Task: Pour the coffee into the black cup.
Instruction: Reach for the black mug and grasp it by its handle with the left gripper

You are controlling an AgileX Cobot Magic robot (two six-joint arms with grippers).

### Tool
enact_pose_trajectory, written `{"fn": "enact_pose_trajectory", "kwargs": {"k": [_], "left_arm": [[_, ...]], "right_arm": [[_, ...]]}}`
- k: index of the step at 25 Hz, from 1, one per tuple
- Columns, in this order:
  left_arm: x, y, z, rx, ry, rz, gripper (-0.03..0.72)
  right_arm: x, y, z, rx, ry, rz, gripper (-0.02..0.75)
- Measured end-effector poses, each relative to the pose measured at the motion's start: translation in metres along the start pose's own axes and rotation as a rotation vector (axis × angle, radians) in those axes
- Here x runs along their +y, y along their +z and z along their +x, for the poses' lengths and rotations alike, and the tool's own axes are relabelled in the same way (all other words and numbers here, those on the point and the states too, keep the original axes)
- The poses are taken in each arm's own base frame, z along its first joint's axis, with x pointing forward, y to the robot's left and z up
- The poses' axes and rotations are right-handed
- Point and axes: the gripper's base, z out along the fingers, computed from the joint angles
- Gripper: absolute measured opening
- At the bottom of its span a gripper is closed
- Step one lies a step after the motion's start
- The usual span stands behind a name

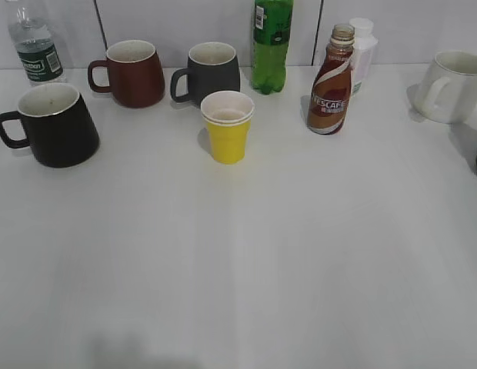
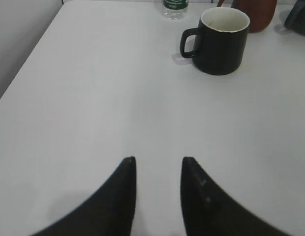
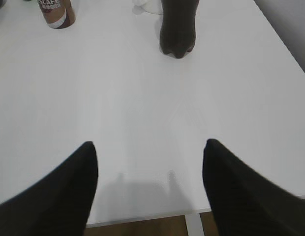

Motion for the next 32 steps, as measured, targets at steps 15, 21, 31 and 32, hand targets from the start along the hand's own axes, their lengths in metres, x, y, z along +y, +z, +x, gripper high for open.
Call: {"fn": "enact_pose_trajectory", "kwargs": {"k": [15, 21, 31, 32], "left_arm": [[-0.001, 0.009, -0.005, 0.053, 0.006, -0.003, 0.307], [-0.002, 0.018, -0.009, 0.117, 0.012, -0.006, 0.419], [-0.005, 0.038, -0.036, 0.132, 0.059, 0.003, 0.428], [-0.006, 0.041, -0.039, 0.118, 0.061, 0.005, 0.428]], "right_arm": [[0.0, 0.0, 0.0, 0.0, 0.0, 0.0, 0.525], [0.0, 0.0, 0.0, 0.0, 0.0, 0.0, 0.525], [0.0, 0.0, 0.0, 0.0, 0.0, 0.0, 0.525], [0.0, 0.0, 0.0, 0.0, 0.0, 0.0, 0.525]]}}
